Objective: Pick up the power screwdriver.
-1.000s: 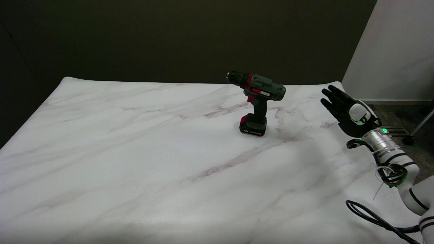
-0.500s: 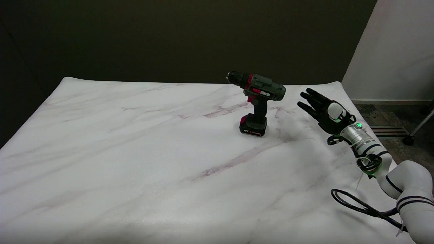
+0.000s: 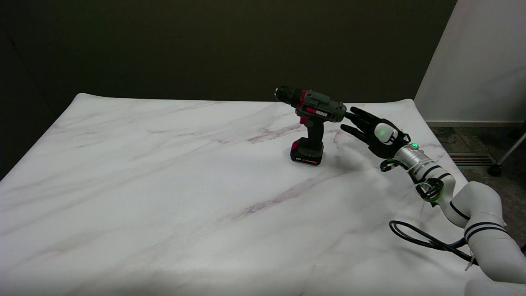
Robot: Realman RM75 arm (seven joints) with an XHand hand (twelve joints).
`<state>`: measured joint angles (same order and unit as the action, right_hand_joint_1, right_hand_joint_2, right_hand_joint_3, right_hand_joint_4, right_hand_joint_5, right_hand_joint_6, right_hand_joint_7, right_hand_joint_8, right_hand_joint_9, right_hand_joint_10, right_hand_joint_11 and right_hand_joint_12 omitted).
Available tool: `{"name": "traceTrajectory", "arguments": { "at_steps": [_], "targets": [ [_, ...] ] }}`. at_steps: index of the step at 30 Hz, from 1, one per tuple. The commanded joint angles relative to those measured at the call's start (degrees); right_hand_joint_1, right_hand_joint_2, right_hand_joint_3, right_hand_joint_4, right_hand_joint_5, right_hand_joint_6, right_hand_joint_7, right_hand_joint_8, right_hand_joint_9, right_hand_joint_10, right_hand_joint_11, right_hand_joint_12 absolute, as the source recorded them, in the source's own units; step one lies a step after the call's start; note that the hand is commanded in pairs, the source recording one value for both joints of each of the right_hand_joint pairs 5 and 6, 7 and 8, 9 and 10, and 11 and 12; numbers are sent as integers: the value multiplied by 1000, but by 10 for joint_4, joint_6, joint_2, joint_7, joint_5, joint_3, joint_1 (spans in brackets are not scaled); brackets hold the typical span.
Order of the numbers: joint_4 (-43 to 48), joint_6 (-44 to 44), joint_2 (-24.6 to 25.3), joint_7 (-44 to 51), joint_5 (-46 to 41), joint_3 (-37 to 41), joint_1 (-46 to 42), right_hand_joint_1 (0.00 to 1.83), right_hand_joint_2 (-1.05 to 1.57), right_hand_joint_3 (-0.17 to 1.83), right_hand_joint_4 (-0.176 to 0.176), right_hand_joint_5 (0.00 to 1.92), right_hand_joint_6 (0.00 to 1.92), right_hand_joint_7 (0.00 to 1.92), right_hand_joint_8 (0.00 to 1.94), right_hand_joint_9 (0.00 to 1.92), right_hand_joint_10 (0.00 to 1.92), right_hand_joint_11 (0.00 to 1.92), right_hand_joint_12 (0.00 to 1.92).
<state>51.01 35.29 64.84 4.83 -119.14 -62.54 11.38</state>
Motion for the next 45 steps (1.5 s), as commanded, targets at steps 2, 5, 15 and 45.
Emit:
{"name": "traceTrajectory", "arguments": {
  "at_steps": [2,5,15,45],
  "targets": [
    [49,-15,35,0,85,-70,33,1161,-318,266,-176,278,278,430,430,59,59,356,356],
    [64,-22,35,0,105,-71,28,1158,-295,283,-176,282,282,431,431,58,58,337,337],
    [138,-115,55,0,232,-77,2,1141,-284,344,-176,325,325,473,473,73,73,311,311],
    [179,-383,69,-6,345,-238,20,1052,-598,459,-137,372,372,533,533,305,305,733,733]
  ]
}}
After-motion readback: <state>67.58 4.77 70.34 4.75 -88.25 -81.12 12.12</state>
